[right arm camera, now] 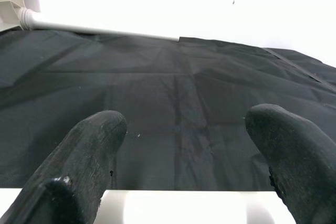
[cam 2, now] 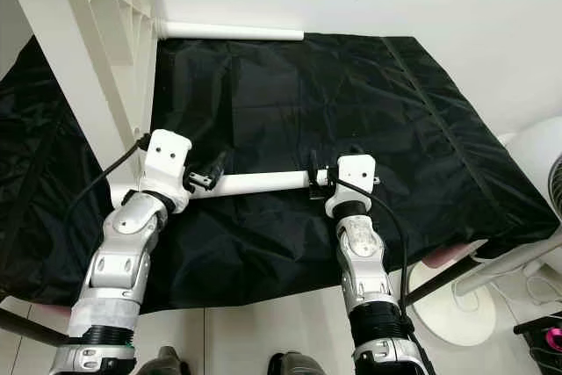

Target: Building children table

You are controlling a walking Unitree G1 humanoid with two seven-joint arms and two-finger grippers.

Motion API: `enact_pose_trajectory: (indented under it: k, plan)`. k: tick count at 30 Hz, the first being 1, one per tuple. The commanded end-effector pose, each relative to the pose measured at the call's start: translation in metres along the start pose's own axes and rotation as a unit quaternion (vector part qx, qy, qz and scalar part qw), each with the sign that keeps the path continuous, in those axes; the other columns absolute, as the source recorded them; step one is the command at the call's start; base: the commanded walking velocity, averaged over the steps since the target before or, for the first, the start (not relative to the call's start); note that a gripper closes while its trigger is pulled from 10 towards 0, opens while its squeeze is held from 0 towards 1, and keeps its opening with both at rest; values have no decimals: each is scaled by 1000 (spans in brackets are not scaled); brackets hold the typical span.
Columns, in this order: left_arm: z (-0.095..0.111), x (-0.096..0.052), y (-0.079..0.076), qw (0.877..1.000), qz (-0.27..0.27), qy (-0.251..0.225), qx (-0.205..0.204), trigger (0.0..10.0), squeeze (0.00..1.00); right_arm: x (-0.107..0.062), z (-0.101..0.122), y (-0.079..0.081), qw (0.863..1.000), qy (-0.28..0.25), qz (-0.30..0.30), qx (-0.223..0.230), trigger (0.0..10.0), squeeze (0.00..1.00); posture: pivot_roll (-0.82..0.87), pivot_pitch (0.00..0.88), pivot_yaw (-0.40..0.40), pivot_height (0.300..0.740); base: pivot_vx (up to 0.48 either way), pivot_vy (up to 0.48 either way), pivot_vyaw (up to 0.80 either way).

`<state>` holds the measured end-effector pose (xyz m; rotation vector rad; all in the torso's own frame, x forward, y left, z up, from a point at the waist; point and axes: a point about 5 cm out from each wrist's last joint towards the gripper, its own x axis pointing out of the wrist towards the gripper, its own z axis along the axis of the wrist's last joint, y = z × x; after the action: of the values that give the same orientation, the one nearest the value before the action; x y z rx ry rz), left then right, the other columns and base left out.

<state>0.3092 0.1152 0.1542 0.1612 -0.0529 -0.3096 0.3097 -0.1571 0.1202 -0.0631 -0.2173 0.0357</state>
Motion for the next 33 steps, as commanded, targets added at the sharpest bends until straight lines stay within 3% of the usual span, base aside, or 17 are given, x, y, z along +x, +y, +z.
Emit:
enact_pose_trajectory:
  k: [1,12,18,21,29,33]
  plan:
    - [-2,2,9,995,101,1,-8,10000,0,-1,0,-3,1000,5,-6,-5,10000,0,5,35,-49,740,0,-364,0]
    - [-3,1,9,994,105,2,-11,10000,0,-2,-2,-4,1000,12,-6,-12,10000,0,5,32,-53,740,0,-357,0]
    - [0,2,10,993,119,-10,-12,10000,0,-2,-2,-3,1000,14,-1,-18,10000,0,6,26,-55,740,0,0,0]
    - [1,3,11,990,139,-5,13,10000,0,-2,-2,-2,1000,16,6,-23,10000,0,6,24,-56,740,0,0,0]
    - [2,6,8,990,141,-5,4,10000,0,-1,-2,-2,1000,18,11,-22,10000,0,1,31,-65,740,0,0,800]
    - [0,7,8,991,132,-3,22,10000,0,1,0,0,1000,15,11,-11,10000,0,-22,31,-67,740,0,0,0]
